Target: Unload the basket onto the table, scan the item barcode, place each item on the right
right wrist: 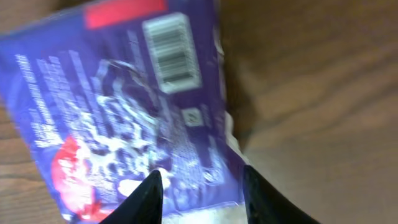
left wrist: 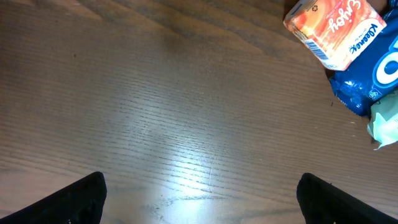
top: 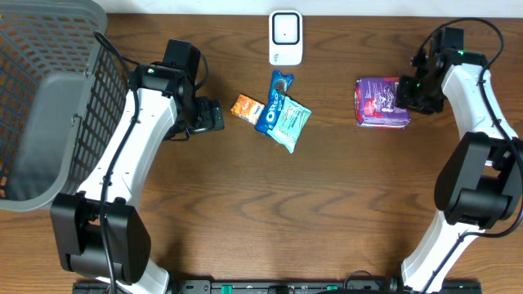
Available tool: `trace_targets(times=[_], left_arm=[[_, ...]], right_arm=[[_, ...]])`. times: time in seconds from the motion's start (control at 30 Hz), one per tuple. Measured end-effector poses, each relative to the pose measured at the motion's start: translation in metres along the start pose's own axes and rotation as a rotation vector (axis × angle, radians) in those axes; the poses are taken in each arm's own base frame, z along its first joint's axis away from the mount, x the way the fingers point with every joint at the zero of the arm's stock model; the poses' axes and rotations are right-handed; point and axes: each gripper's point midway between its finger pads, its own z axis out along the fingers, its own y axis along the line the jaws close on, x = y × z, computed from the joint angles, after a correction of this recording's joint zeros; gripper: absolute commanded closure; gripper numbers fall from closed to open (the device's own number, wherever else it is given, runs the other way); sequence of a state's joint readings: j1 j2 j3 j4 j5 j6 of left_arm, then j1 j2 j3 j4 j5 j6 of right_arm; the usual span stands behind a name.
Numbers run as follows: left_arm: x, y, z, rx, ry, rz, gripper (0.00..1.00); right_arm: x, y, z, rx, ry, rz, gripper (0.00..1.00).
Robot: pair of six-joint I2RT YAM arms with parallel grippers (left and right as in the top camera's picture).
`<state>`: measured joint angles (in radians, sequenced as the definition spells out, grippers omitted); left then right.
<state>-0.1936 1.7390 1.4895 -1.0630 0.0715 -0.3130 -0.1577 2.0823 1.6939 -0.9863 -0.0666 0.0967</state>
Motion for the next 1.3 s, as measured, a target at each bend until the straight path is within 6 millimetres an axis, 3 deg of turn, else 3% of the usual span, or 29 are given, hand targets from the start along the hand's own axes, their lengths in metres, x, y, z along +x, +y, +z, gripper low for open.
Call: trace_targets(times=[0.17, 0.3, 0.33, 0.47, 0.53, 0.63, 0.83, 1.0, 1.3], left_arm=[[0.0, 0.0, 0.0, 0.0, 0.0, 0.0, 0.02], [0.0, 0.0, 0.0, 0.0, 0.0, 0.0, 0.02], [0.0, 0.0, 0.0, 0.0, 0.0, 0.0, 0.02], [0.0, 0.0, 0.0, 0.0, 0.0, 0.0, 0.02], [0.0, 0.0, 0.0, 0.0, 0.0, 0.0, 0.02], [0.0, 0.0, 0.0, 0.0, 0.0, 0.0, 0.02], [0.0, 0.0, 0.0, 0.0, 0.0, 0.0, 0.02], [0.0, 0.0, 0.0, 0.0, 0.0, 0.0, 0.02], [0.0, 0.0, 0.0, 0.0, 0.0, 0.0, 0.02]], right_arm=[[0.0, -0.002, -0.013, 0.021, 0.014, 0.011, 0.56], [-0.015, 0.014, -0.043, -0.04, -0.049, 0.006, 0.5], [-0.019, 0.022, -0.051, -0.073, -0.07, 0.001, 0.53], [-0.025, 0.062, -0.076, -0.204, -0.133, -0.054, 0.83], [-0.028, 0.082, -0.079, -0.241, -0.158, -0.098, 0.89], [-0.023, 0.116, -0.068, -0.267, -0.176, -0.178, 0.96], [0.004, 0.146, -0.02, -0.173, -0.175, -0.25, 0.99], [0.009, 0.138, 0.013, -0.063, -0.235, -0.255, 0.99], [0.008, 0.113, 0.037, 0.025, -0.294, -0.212, 0.99]])
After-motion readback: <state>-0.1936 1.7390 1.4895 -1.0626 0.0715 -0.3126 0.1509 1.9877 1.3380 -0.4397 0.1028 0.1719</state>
